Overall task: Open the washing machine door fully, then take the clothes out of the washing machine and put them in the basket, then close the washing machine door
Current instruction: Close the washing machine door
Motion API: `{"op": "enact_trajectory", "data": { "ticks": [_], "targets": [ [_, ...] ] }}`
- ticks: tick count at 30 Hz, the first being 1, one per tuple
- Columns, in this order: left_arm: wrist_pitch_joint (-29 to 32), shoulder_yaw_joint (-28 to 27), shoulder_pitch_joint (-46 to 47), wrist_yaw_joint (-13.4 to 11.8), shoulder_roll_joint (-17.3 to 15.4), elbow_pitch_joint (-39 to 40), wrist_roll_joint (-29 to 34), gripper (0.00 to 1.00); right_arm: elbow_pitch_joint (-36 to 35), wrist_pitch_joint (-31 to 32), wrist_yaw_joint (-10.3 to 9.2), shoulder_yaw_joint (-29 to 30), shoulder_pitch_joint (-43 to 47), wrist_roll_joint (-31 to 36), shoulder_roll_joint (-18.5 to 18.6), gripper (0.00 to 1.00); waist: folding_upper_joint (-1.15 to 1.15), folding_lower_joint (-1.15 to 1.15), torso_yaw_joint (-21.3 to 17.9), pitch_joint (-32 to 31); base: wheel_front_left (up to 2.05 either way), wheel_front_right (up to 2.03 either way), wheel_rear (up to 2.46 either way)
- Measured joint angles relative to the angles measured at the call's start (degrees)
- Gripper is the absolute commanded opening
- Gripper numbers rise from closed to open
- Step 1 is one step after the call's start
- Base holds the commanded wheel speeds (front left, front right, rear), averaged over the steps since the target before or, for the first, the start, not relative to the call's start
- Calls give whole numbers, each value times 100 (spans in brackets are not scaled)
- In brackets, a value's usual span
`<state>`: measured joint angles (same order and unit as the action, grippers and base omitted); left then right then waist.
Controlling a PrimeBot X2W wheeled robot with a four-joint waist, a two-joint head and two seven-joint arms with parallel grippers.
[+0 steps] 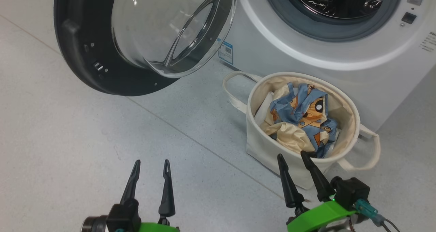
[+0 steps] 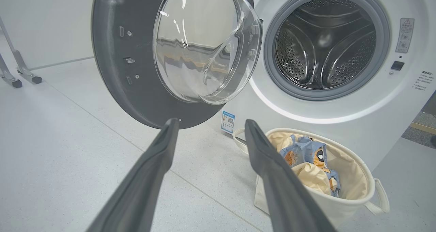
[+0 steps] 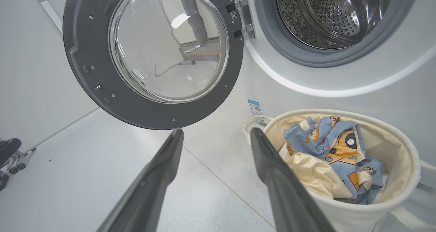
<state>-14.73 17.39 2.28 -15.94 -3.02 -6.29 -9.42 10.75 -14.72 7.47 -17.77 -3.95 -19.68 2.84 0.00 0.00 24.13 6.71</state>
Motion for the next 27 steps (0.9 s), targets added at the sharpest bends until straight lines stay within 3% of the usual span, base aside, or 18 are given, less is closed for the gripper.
{"op": "enact_trajectory", "data": {
  "ticks": [27],
  "targets": [
    [0, -78, -1, 84, 0, -56, 16, 100, 16, 0, 0, -57, 2, -9, 0, 100, 0, 0, -9, -130, 0, 0, 0]
  ]
}}
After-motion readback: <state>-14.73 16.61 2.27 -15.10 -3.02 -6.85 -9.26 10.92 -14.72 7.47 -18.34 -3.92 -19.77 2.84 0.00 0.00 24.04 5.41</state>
